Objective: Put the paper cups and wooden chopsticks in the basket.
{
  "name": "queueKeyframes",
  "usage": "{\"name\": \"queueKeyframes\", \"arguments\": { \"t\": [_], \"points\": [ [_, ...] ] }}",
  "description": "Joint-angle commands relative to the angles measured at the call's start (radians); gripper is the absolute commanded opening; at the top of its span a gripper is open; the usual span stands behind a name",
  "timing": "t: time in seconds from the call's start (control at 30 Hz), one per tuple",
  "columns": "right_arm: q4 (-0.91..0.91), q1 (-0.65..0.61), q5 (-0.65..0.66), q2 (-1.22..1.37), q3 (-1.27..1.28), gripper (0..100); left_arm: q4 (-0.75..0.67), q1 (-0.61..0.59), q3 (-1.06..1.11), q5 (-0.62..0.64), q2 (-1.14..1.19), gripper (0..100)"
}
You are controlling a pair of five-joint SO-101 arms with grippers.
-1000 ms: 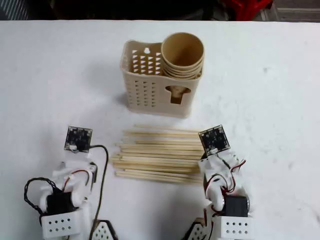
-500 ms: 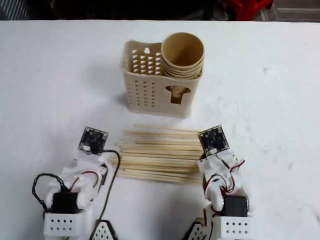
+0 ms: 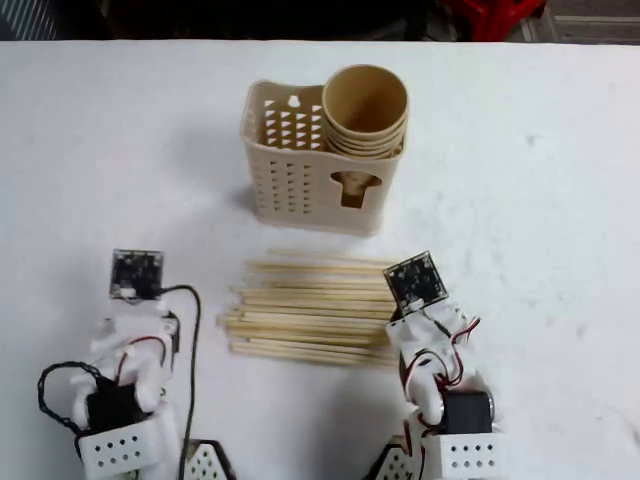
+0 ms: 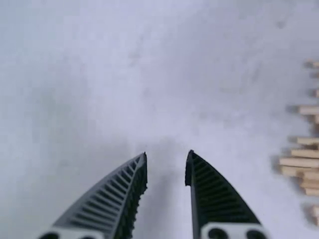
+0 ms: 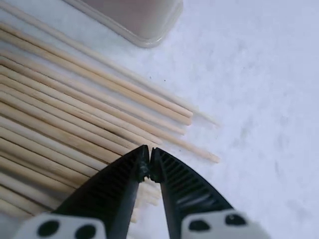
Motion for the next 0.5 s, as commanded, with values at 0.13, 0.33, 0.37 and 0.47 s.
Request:
{"name": "queueKeyframes", "arguments": {
  "t": [0.13,0.33,0.37,0.47],
  "points": [
    [0.041,0.048,0.011,-0.004,-0.046,1.7,-0.126,-0.119,-0.04,-0.176,-0.001,15],
    [0.166,0.12,0.118,0.008,-0.25,1.9,0.037,-0.025,-0.187,-0.176,0.001,15],
    [0.166,0.12,0.126,0.019,-0.253,2.0,0.035,-0.025,-0.187,-0.18,0.001,15],
    [0.163,0.12,0.157,0.094,-0.282,2.1,0.038,-0.019,-0.193,-0.207,0.001,15]
  ]
}}
